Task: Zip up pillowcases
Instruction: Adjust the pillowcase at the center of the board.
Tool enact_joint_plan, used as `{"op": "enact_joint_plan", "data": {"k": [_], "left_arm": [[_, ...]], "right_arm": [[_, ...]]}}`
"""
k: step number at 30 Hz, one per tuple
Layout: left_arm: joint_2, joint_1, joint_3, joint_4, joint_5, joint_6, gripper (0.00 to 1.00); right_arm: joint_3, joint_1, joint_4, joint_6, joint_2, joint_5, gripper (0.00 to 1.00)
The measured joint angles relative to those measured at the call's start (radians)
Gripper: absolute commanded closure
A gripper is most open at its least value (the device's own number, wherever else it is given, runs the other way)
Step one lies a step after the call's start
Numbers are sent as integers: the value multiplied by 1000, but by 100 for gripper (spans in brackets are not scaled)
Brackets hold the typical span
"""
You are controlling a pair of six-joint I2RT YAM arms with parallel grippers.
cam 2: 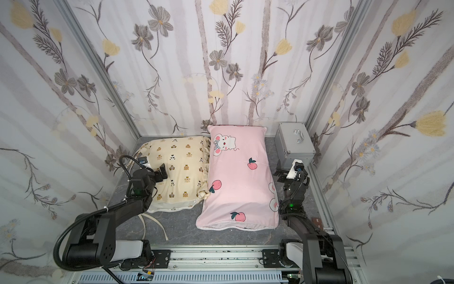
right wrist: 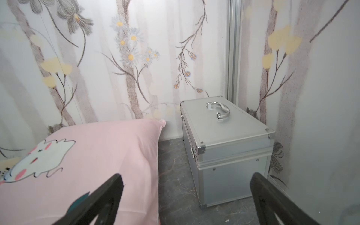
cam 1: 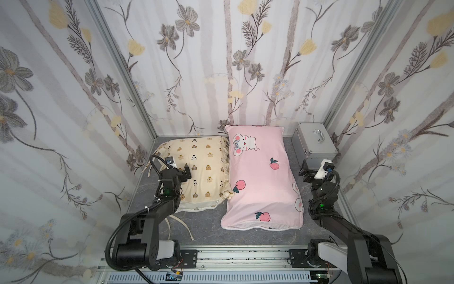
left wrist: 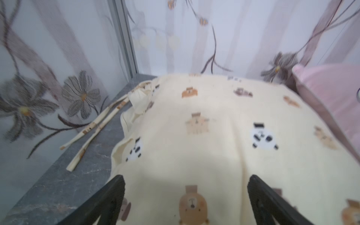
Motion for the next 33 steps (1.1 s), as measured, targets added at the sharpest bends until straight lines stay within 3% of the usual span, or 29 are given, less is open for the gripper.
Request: {"op": "enact_joint_plan", "data": {"k": [3, 6, 11, 16, 19, 23, 29, 33], "left_arm": [[-123, -50, 66, -161, -29, -73, 0], [-141, -138, 132, -336, -25, -113, 0], [-88, -151, 189, -570, -6, -201, 0], [24, -64, 197, -665, 77, -269, 2], [70, -41, 197, -678, 116, -303, 3], [168, -16, 224, -677, 153, -329, 4], [320, -6, 318, -666, 203, -364, 7], [384, -5, 362, -652, 206, -398, 9]], "right_arm": [[148, 113, -251, 39, -60, 41, 0], [324, 318, -493, 73, -13, 118, 0], [649, 669, -772, 152, 279, 191, 0], [1009, 872, -919, 212, 654, 19, 8], [1131, 894, -973, 245, 808, -78, 23], [1115, 857, -1056, 286, 888, -171, 24], [838, 724, -1070, 308, 732, -233, 25], [738, 652, -1131, 309, 617, -217, 25]]}}
